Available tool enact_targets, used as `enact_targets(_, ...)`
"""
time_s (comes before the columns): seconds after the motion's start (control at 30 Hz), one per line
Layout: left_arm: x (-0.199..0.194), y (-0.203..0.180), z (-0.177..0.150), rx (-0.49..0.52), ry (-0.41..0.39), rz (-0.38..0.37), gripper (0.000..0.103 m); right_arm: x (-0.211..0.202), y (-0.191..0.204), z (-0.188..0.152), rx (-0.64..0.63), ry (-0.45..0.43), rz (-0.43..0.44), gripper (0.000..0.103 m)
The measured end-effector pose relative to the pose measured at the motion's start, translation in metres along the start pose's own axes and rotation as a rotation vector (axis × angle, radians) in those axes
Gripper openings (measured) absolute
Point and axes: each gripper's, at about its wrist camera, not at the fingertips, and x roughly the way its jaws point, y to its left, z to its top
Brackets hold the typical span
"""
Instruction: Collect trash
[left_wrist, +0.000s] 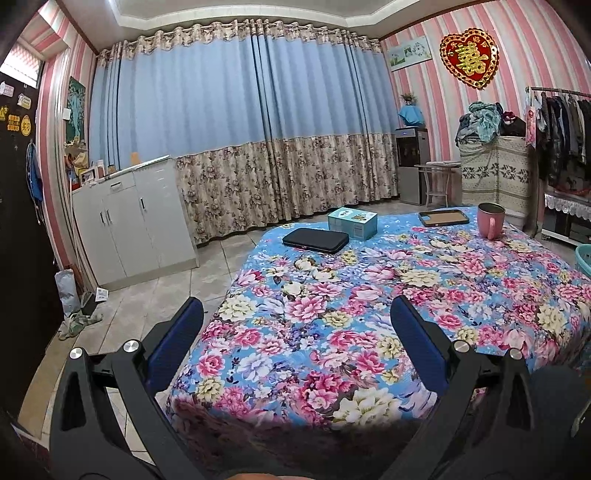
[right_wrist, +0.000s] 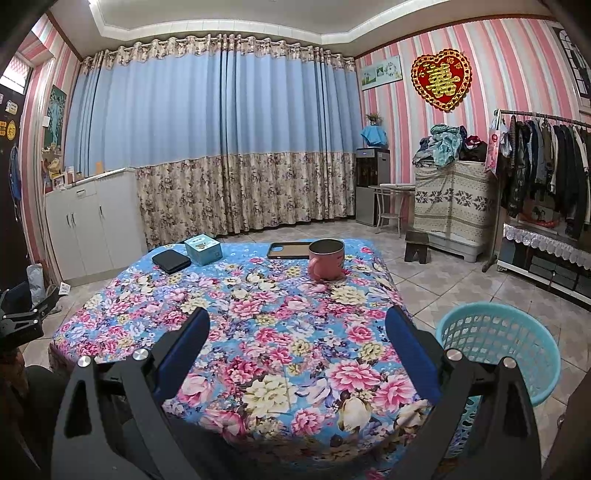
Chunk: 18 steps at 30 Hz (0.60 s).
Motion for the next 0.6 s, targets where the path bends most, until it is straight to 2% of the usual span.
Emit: enact_targets(0.6, -0.0002, -0.0015, -0.0001, -0.003, 0.001, 0.001, 0.098, -0.0004, -0.0007, 0.0023, -0.002, 0.001, 0.001, 0.094)
